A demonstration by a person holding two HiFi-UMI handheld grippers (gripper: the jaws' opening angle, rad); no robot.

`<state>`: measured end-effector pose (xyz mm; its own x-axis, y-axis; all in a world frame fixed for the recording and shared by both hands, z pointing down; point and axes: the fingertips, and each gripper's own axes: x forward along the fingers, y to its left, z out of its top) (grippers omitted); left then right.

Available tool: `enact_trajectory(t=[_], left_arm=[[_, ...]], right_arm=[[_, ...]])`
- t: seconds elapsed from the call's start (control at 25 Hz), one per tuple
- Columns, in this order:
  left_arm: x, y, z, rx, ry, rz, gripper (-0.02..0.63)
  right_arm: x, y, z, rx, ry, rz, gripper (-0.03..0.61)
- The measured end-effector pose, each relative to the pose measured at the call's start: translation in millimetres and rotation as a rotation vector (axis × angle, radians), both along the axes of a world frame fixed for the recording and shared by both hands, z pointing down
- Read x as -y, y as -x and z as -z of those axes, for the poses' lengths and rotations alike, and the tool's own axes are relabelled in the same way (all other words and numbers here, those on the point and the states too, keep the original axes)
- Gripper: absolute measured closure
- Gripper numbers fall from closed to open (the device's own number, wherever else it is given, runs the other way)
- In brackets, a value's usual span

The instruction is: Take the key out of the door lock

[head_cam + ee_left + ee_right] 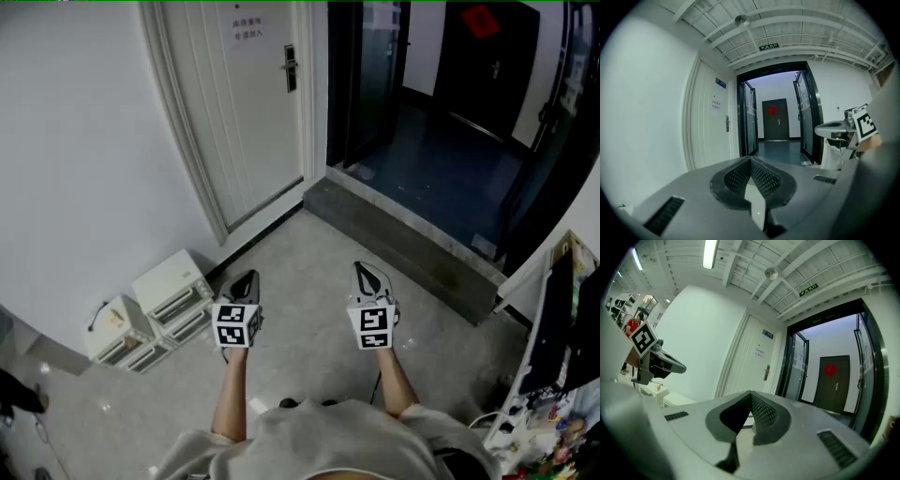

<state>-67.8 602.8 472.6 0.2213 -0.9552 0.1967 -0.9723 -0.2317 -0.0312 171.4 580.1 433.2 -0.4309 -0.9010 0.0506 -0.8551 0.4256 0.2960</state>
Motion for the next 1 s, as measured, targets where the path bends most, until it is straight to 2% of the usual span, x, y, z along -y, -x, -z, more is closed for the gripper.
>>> enact_trajectory(t=[0.48, 1.0], left_arm=[[-15, -24, 0, -0.001, -0.016, 0.013, 0.595], [-28, -56, -22, -0.002, 0.02, 0.036, 0.595]], right_arm=[[-6, -20, -10, 0.014, 0.018, 0.022, 0.555], [-13, -46, -28, -0.006, 0.046, 0.056, 0.555]])
